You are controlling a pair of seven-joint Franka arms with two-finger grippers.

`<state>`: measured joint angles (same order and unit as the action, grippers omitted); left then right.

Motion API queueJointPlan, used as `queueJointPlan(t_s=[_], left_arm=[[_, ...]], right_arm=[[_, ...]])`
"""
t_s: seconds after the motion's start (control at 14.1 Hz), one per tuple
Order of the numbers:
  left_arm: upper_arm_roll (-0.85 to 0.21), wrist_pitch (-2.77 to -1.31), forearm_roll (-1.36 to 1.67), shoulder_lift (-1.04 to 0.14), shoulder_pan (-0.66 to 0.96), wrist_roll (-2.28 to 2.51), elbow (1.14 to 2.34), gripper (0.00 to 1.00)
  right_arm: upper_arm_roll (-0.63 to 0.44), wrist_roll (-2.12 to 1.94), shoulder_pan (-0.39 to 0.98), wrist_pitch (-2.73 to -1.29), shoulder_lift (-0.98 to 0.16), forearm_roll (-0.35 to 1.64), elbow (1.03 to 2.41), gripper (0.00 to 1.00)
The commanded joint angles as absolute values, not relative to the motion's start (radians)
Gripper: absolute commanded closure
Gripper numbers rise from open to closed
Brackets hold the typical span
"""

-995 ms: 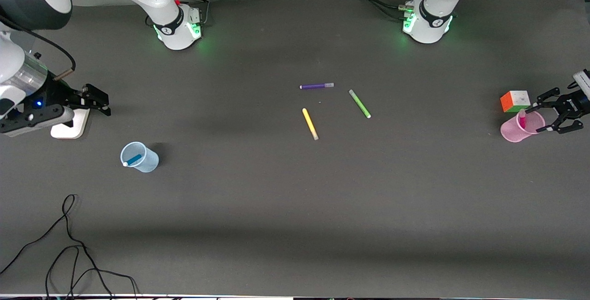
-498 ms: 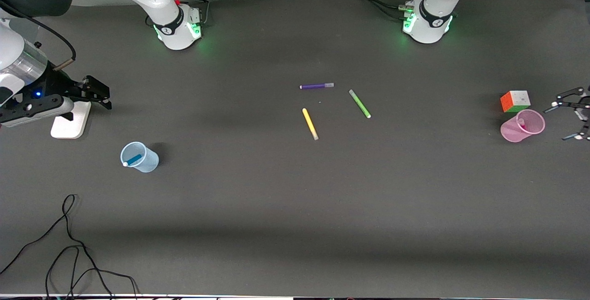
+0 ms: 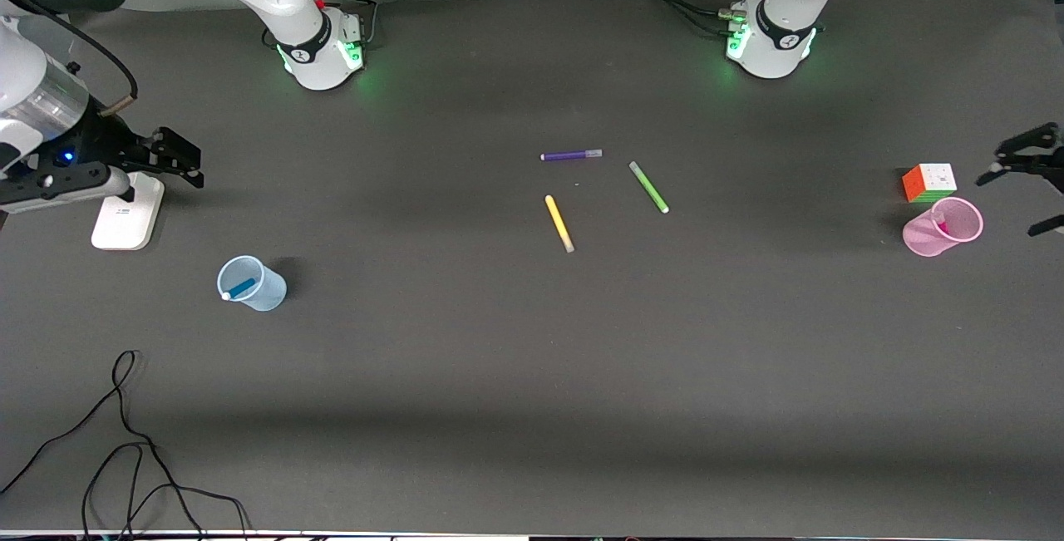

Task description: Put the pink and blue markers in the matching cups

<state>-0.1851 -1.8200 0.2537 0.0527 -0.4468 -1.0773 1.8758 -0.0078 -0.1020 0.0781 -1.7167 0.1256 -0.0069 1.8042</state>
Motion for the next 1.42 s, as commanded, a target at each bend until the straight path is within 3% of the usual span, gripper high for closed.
queueJointPlan(t_s=[0.0, 0.57, 1.21, 1.35], left_arm=[[-0.211, -1.728, 0.132, 0.075, -0.327, -0.657, 1.820, 0.01], [-0.434, -1.514, -0.051, -0.011, -0.229, 0.019, 1.631, 0.01], [-0.416, -1.479, -0.051, -0.026, -0.204, -0.001, 1.617, 0.01], [-0.259, -1.476, -0.049, -0.020, -0.047, -0.005, 1.611, 0.01]], right_arm=[[-0.002, -0.095, 0.057, -1.713, 0.155, 0.020, 1.821, 0.00], [-0.006, -0.098, 0.067, -1.726, 0.121, 0.051, 1.804, 0.00], [0.003, -0.091, 0.077, -1.712, 0.137, 0.038, 1.763, 0.00], [0.014, -0.083, 0.077, -1.712, 0.133, 0.038, 1.759, 0.00]])
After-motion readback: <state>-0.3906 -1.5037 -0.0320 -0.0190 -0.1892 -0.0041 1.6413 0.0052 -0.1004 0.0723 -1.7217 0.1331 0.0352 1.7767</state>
